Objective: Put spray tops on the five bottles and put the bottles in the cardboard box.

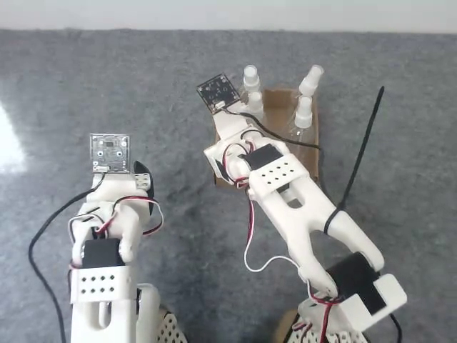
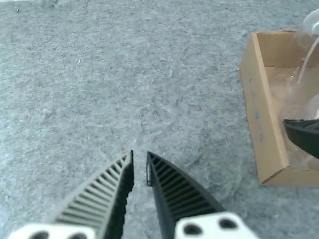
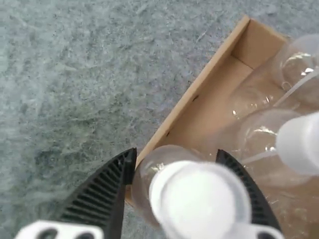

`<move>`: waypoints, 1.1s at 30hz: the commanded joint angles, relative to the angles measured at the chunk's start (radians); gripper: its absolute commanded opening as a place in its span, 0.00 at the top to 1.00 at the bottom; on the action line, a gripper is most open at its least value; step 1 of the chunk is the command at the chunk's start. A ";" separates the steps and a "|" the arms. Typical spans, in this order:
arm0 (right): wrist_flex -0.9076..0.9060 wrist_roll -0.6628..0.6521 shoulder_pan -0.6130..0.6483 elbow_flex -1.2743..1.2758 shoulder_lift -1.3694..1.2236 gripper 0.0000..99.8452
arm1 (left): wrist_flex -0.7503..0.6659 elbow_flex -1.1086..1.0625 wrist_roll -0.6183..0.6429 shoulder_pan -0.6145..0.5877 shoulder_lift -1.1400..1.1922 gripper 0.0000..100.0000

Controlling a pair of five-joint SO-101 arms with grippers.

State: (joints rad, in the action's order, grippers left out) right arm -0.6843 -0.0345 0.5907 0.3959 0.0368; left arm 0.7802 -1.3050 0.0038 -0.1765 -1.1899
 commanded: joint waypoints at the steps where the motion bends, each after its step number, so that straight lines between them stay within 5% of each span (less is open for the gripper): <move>1: -0.039 -0.003 0.012 -0.095 0.027 0.81 | -0.026 0.010 -0.006 0.003 -0.023 0.96; 11: -0.058 -0.003 0.015 -0.117 0.027 0.81 | -0.026 0.010 -0.006 0.002 -0.023 0.96; 18: -0.059 -0.009 0.015 -0.112 0.027 0.67 | -0.026 0.010 -0.006 0.002 -0.023 0.96; 33: -0.059 -0.009 0.018 -0.123 0.028 0.70 | -0.026 0.010 -0.006 0.002 -0.023 0.96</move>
State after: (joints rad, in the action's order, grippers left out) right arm -0.7380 -0.0315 0.5984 0.3483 0.0368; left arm 0.7802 -1.3050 0.0038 -0.1780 -1.1899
